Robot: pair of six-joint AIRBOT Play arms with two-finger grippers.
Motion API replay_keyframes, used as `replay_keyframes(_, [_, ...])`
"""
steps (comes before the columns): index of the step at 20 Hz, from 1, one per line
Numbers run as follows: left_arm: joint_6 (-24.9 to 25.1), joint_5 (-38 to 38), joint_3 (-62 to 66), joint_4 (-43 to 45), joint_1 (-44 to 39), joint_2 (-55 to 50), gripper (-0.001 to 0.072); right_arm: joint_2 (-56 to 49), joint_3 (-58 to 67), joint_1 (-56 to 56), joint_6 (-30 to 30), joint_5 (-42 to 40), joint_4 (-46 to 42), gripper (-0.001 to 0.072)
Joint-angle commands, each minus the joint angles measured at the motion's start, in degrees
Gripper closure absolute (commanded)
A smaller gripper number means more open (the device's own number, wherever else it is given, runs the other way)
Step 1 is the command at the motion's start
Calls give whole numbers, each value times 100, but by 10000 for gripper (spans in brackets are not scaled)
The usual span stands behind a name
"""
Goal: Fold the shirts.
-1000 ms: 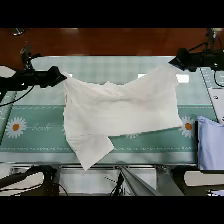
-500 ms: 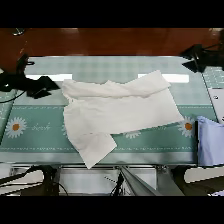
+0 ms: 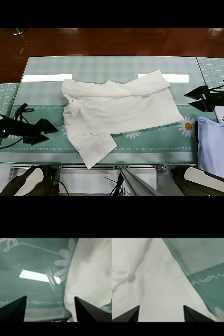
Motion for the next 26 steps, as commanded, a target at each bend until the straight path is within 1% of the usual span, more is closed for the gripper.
replay_keyframes(1, [-17, -107, -553, -275, 20, 326, 3, 450, -863, 247, -433, -284, 415, 92])
replay_keyframes(3, [-9, 151, -680, -992, -81, 326, 3, 448, -885, 476, -479, -273, 396, 92])
replay_keyframes(6, [-17, 774, -951, -1574, -472, 321, 3, 448, -885, 769, -476, -291, 428, 93])
replay_keyframes(11, [-17, 1799, -1362, -2000, -1504, 302, 4, 455, -870, 813, -457, -286, 723, 93])
replay_keyframes(13, [-17, 2114, -1451, -2068, -1836, 302, 5, 452, -719, 608, -413, -245, 782, 93])
replay_keyframes(14, [-15, 2133, -1443, -2070, -1860, 302, 29, 452, -577, 367, -400, -249, 734, 93])
replay_keyframes(15, [15, 2105, -1421, -2048, -1858, 302, 329, 452, -452, 85, -358, -267, 546, 93])
replay_keyframes(16, [164, 2035, -1403, -2055, -1847, 302, 670, 452, -376, -245, -142, -258, 186, 93])
replay_keyframes(17, [168, 2004, -1390, -2063, -1847, 304, 684, 452, -374, -520, 131, -195, -256, 93])
replay_keyframes(19, [181, 2011, -1384, -2070, -1847, 304, 684, 448, -455, -800, 699, 26, -1526, 93])
replay_keyframes(20, [179, 2020, -1384, -2072, -1847, 304, 684, 448, -570, -804, 817, 87, -1974, 92])
replay_keyframes(21, [181, 2020, -1384, -2072, -1847, 304, 685, 446, -702, -800, 815, 74, -2057, 93])
replay_keyframes(22, [179, 2020, -1384, -2072, -1847, 304, 684, 435, -804, -798, 774, 15, -1941, 93])
replay_keyframes(24, [177, 2020, -1384, -2072, -1847, 304, 684, 223, -831, -791, 398, 13, -1340, 93])
replay_keyframes(26, [175, 2017, -1384, -2074, -1847, 304, 684, -120, -737, -621, 221, -44, -1167, 93])
